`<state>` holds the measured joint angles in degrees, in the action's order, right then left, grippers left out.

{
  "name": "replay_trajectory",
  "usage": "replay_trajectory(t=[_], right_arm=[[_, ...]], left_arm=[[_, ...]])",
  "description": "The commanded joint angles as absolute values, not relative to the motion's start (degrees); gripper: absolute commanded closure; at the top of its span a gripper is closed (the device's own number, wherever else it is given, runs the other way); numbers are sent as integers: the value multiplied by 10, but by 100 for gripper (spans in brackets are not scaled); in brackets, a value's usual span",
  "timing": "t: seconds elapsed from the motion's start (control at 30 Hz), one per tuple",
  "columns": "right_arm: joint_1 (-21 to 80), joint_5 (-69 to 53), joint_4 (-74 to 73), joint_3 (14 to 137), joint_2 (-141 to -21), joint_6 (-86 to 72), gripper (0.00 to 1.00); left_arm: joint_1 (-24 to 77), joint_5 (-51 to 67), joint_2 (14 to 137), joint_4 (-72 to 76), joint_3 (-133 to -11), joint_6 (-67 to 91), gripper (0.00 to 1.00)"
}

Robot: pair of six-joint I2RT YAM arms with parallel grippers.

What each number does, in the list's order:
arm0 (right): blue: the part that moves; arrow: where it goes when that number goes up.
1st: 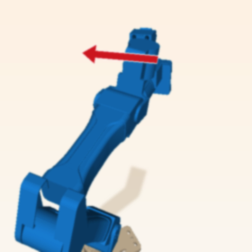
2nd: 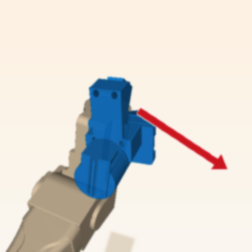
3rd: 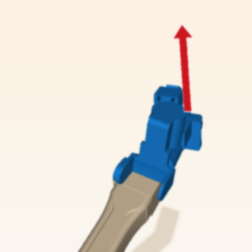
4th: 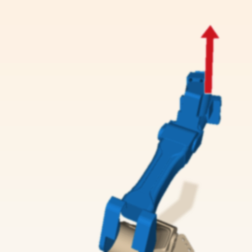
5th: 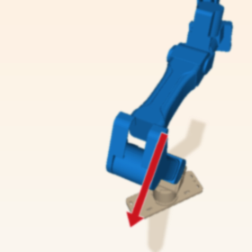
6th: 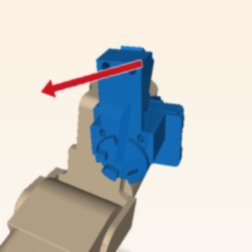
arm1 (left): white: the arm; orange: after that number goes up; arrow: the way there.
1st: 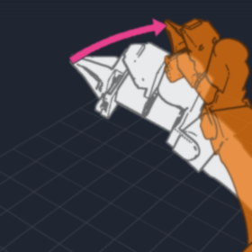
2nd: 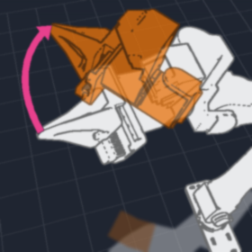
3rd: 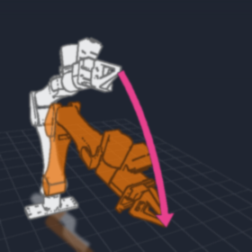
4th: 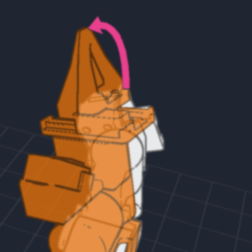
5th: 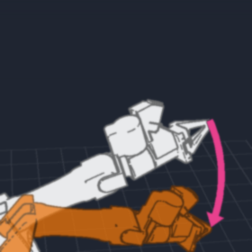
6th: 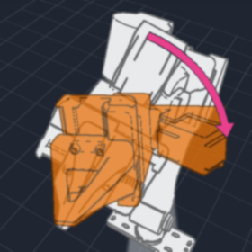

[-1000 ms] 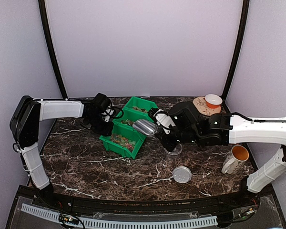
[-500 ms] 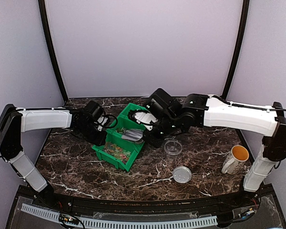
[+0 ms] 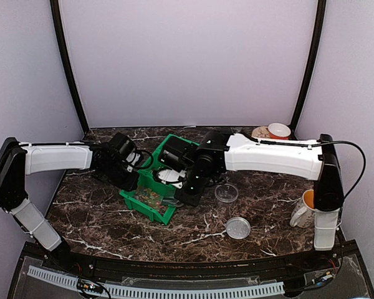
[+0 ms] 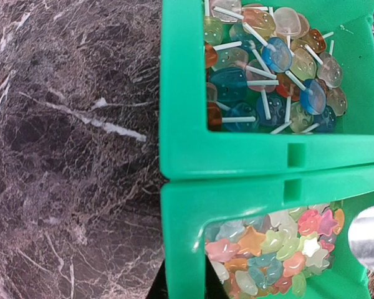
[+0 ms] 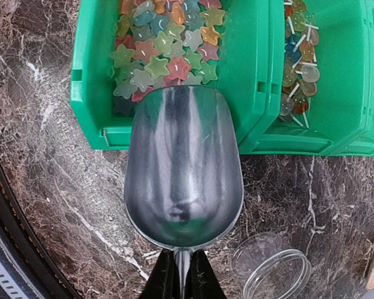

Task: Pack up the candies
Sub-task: Scoop the fake candies from the storage box.

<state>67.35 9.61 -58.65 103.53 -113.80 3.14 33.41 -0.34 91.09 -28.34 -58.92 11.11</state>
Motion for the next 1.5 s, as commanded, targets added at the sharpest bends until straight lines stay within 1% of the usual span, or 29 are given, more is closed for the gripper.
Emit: replay_trajectory(t=[0.0,0.33,0.57,0.77,1.1,1.37,1.47], right_arm=[[679,122,-619,1074,-1147,34,100],[692,134,-652,1115,-1199,44,100],[702,146,-662,1171,-1253,50,100],[706,137,-641,1208,-1294,62,100],[698,116,-472,1109,-1283,31,100],[691,125,-314,979,-1236,0,100],[692,119,-244,923,-1211,-2,100]], left_arm=[[338,8,846,-229,-583,108,100],[345,11,834,-217,-578,106,100],[349,13,823,-206,-574,101,100],[349,21,806,-189,-564,97,100],[349,44,783,-164,-552,92,100],[350,33,778,-167,-551,99,100],[349,12,783,-205,-569,115,100]])
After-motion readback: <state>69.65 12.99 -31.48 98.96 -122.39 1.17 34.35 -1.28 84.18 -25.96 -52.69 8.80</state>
